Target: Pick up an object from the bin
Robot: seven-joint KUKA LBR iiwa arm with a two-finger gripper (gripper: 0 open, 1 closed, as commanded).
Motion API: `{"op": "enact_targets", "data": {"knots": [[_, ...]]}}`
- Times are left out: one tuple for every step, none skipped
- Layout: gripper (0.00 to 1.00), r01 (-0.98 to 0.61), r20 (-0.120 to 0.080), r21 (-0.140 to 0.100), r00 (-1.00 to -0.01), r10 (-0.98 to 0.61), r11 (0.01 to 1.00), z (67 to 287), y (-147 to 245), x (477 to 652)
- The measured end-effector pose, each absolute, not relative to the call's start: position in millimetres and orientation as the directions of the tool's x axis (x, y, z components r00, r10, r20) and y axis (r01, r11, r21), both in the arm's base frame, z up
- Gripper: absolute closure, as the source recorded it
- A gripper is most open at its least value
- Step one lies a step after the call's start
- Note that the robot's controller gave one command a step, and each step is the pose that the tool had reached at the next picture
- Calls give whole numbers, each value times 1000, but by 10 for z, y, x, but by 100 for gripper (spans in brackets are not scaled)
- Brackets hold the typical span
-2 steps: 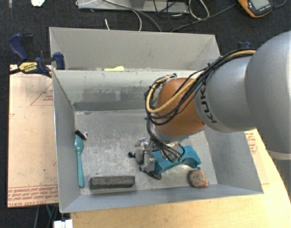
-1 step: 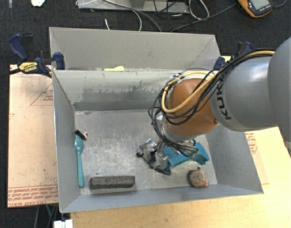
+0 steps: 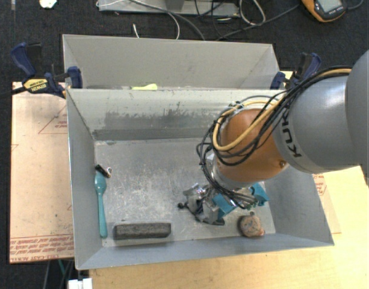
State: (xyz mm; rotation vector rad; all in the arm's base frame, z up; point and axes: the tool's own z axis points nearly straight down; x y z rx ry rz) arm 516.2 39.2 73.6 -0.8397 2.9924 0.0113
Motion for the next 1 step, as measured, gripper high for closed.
{"op": "enact_targets", "data": {"knots": [[100, -524, -23, 2, -852, -524, 852, 1243, 373, 5287]]}}
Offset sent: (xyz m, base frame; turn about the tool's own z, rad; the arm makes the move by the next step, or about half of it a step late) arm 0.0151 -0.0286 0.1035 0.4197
